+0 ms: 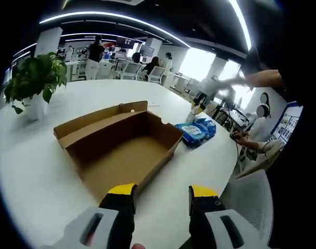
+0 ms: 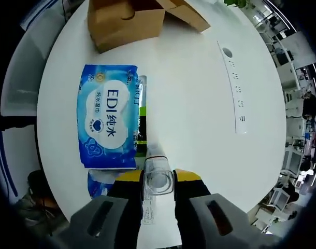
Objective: Operate the shoe box by opening the lid, removing the specified soft item, and placing it in the target area until the item is outside and the box remains undamaged.
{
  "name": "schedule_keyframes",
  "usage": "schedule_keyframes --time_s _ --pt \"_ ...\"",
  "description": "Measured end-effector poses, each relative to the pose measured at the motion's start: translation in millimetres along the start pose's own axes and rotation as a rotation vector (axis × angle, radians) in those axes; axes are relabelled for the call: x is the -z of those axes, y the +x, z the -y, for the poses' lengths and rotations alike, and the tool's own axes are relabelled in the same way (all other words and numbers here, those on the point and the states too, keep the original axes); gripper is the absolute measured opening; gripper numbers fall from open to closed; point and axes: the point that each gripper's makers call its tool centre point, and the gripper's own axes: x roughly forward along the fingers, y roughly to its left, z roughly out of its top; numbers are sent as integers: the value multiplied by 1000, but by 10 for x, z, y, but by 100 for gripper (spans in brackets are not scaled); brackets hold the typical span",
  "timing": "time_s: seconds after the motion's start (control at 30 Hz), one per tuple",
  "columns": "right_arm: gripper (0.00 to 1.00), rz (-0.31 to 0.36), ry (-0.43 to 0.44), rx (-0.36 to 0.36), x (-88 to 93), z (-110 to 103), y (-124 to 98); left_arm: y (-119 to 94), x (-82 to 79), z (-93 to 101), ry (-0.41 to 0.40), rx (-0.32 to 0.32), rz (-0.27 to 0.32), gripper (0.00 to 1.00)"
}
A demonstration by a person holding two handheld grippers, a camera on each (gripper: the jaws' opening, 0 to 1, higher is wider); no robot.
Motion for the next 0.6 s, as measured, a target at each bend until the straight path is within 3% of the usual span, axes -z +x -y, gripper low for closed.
schedule_keyframes --time_s 0.6 --pt "21 4 13 12 20 95 -12 15 -5 -2 -4 6 6 40"
